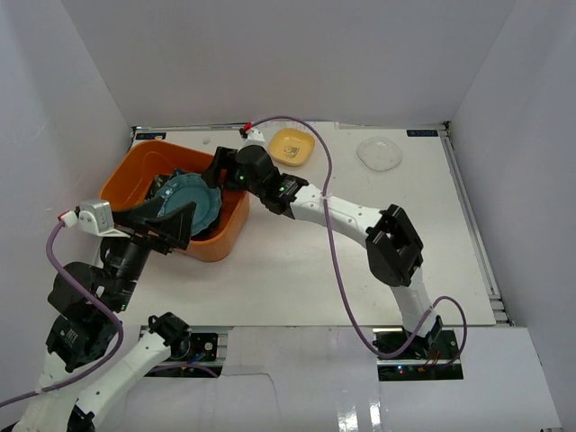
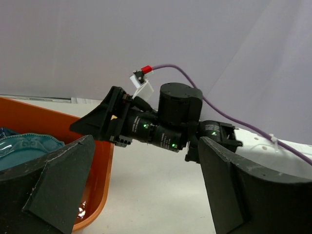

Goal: Place the plates into the plastic bin on the countertop

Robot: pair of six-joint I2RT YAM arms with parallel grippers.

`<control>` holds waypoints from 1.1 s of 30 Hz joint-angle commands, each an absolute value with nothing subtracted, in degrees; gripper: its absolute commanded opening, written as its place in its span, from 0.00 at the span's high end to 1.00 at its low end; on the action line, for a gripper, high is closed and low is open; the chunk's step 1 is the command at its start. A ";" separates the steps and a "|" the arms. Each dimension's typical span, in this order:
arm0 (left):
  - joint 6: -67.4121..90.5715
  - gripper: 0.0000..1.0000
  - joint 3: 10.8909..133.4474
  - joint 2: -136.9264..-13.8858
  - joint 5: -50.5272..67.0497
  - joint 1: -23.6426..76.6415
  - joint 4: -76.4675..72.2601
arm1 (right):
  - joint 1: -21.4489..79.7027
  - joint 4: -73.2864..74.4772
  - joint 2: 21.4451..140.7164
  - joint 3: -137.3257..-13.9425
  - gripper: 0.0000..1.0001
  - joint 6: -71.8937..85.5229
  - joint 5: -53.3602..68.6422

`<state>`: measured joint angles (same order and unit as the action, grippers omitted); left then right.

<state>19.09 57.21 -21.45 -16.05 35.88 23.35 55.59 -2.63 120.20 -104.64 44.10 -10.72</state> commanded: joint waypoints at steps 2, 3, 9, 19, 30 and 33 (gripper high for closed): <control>18.63 0.02 55.64 -21.01 -16.87 36.04 23.99 | 54.76 -2.11 112.16 -101.88 0.22 32.63 -22.82; 18.81 0.02 55.20 -21.01 -16.79 36.12 23.99 | 54.15 -2.11 110.23 -100.82 0.34 31.82 -23.98; 20.92 0.02 50.98 -22.32 -15.21 36.04 22.77 | 45.19 -0.09 109.51 -98.34 0.65 28.65 -31.02; 19.69 0.02 44.22 -25.22 -15.38 36.04 16.70 | 34.29 11.59 130.76 -119.85 0.15 24.69 -35.43; 18.55 0.02 40.34 -26.81 -14.76 35.95 12.66 | 29.71 12.58 145.19 -127.80 0.40 29.27 -28.21; 18.19 0.02 39.99 -26.89 -15.20 35.77 12.66 | 29.45 10.55 144.93 -125.26 0.68 30.49 -28.56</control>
